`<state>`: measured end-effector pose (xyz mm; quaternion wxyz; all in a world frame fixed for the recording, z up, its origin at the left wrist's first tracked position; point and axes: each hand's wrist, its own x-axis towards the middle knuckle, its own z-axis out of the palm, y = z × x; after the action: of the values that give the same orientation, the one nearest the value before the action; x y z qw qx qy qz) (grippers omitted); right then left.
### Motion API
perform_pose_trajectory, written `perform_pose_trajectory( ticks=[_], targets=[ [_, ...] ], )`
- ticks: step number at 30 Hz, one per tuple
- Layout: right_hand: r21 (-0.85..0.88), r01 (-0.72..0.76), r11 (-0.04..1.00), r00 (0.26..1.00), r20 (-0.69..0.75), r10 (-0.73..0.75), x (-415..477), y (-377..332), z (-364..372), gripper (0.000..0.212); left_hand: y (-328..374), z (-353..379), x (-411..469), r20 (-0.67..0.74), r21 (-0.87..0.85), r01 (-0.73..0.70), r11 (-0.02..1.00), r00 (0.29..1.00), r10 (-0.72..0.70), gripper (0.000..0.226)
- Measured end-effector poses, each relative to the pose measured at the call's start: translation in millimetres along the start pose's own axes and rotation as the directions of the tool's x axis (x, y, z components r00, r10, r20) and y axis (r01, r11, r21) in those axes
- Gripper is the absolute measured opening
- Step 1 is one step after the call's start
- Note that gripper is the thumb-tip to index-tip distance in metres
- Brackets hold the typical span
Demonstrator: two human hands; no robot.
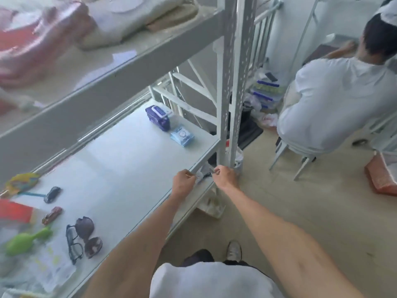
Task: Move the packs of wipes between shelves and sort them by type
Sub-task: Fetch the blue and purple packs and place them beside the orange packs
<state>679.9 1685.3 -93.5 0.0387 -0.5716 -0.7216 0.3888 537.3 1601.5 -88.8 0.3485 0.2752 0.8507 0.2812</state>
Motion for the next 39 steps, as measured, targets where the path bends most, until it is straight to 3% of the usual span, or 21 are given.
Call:
perform_pose_trajectory(
  ticks=[5,8,11,14,17,20,23,25,27,29,30,32,36,39],
  targets=[
    [0.061,0.063,0.996,0.994,0.087,-0.068,58.8,-37.3,-9.0,0.028,6.4,-15.0,61.0,-0.115,-0.292,0.164,0.942,0.972,-0.205,0.027],
    [0.097,0.067,0.993,0.993,0.092,-0.076,89.7,-57.8,-11.4,0.032,5.7,-23.4,102.6,-0.144,-0.435,0.171,0.884,0.956,-0.256,0.023],
    [0.120,0.089,0.989,0.994,0.049,-0.096,118.0,-77.7,-10.7,0.033,11.1,-29.9,144.8,-0.161,-0.568,0.175,0.804,0.935,-0.317,0.034],
    [0.141,0.126,0.982,0.992,-0.004,-0.127,143.3,-95.8,-9.4,0.036,23.8,-32.1,177.1,-0.153,-0.605,0.218,0.765,0.912,-0.381,0.048],
    [0.105,0.148,0.983,0.985,0.071,-0.156,165.9,-107.6,-2.6,0.044,32.6,-28.6,198.3,-0.128,-0.593,0.260,0.762,0.904,-0.408,0.061],
    [0.121,0.141,0.983,0.974,0.164,-0.159,178.7,-114.3,5.2,0.044,43.2,-23.2,208.6,-0.052,-0.581,0.298,0.757,0.915,-0.400,0.059],
    [0.204,0.101,0.974,0.974,0.179,-0.139,178.5,-114.5,10.5,0.040,50.6,-21.9,197.4,0.029,-0.592,0.314,0.742,0.929,-0.369,0.044],
    [0.284,0.026,0.958,0.975,0.206,-0.088,176.8,-108.2,14.5,0.034,44.6,-24.6,175.5,0.089,-0.650,0.324,0.687,0.931,-0.355,0.039],
    [0.354,-0.054,0.934,0.956,0.289,-0.054,185.9,-94.2,31.8,0.043,29.8,-30.9,149.4,0.121,-0.719,0.316,0.619,0.934,-0.336,0.040],
    [0.339,-0.080,0.937,0.917,0.393,-0.063,174.8,-95.7,48.5,0.061,10.6,-39.0,115.9,0.126,-0.786,0.288,0.546,0.941,-0.316,0.042],
    [0.311,-0.064,0.948,0.884,0.459,-0.091,157.3,-104.9,53.4,0.060,-1.4,-42.8,96.6,0.119,-0.822,0.273,0.500,0.941,-0.318,0.041],
    [0.247,-0.014,0.969,0.790,0.597,-0.140,114.6,-125.5,65.4,0.038,-34.2,-50.6,54.5,0.101,-0.891,0.242,0.383,0.930,-0.352,0.040],
    [0.162,0.100,0.982,0.529,0.827,-0.190,28.8,-152.1,120.4,0.034,-122.6,-62.5,-49.3,0.019,-0.966,0.130,0.224,0.899,-0.438,0.055],
    [0.115,0.164,0.980,0.317,0.935,-0.162,-52.9,-164.9,162.7,0.017,-175.8,-68.0,-134.7,-0.052,-0.989,0.026,0.146,0.862,-0.504,0.054]
  ],
)
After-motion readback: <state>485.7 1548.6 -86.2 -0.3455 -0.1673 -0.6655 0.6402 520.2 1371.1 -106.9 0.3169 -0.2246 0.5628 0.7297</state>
